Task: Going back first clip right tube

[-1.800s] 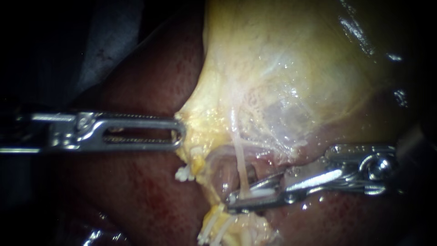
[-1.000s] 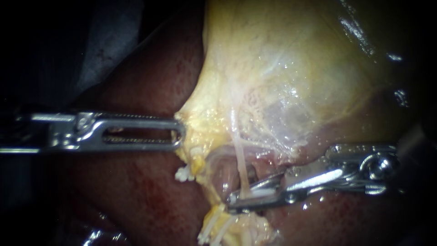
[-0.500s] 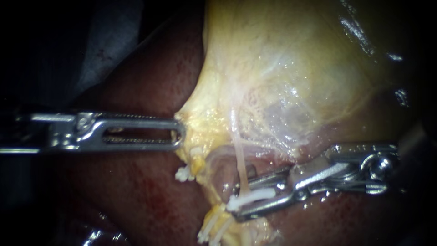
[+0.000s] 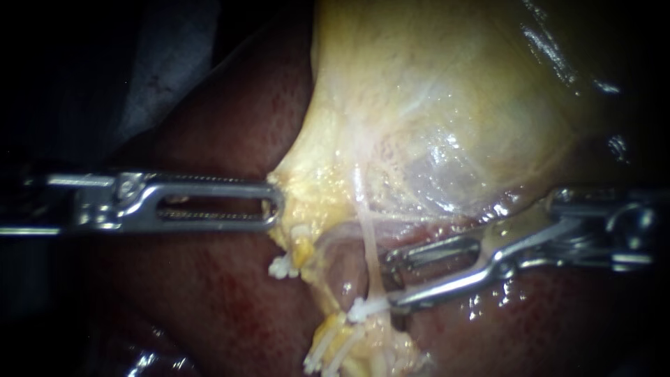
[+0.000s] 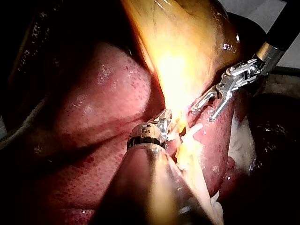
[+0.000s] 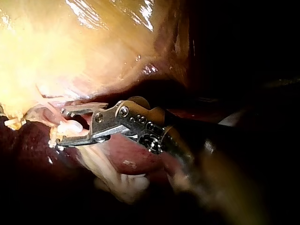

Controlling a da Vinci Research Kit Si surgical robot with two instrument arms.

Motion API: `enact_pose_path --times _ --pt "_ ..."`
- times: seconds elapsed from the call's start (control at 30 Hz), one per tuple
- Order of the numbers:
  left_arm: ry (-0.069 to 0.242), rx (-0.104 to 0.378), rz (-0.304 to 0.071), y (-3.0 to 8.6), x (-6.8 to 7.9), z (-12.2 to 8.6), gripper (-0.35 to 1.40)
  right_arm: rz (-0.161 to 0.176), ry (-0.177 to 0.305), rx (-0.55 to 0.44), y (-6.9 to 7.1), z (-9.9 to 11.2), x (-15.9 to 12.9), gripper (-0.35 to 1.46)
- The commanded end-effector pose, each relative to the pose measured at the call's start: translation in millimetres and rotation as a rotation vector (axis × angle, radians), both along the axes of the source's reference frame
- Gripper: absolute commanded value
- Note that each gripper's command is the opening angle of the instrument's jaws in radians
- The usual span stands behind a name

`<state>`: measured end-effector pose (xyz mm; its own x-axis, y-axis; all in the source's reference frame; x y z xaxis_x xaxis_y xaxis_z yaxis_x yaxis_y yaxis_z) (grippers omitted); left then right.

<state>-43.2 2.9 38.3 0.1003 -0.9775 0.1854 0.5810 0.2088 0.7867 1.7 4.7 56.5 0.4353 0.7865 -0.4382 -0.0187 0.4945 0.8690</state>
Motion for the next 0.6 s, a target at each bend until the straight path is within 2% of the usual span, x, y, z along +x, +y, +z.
enact_pose_path --times 0.03,0.2,0.33,0.43,0.6 --pt "0.000 -0.001 0.000 0.0 -0.1 0.0 -0.35 0.006 0.000 -0.007 0.4 -0.4 -0.4 0.39" --pt "0.000 -0.001 0.000 0.0 -0.1 0.1 -0.35 0.024 0.001 -0.030 2.5 -2.3 -2.6 0.39" --pt "0.001 -0.001 0.000 -0.1 -0.2 0.1 -0.35 0.043 -0.003 -0.046 3.6 -3.2 -4.0 0.39" --pt "0.001 -0.001 0.000 0.0 -0.2 0.2 -0.35 0.048 0.001 -0.057 4.1 -3.6 -4.5 0.39" --pt "0.001 -0.001 0.000 0.0 -0.2 0.2 -0.35 0.043 0.011 -0.077 4.2 -3.7 -4.7 0.44"
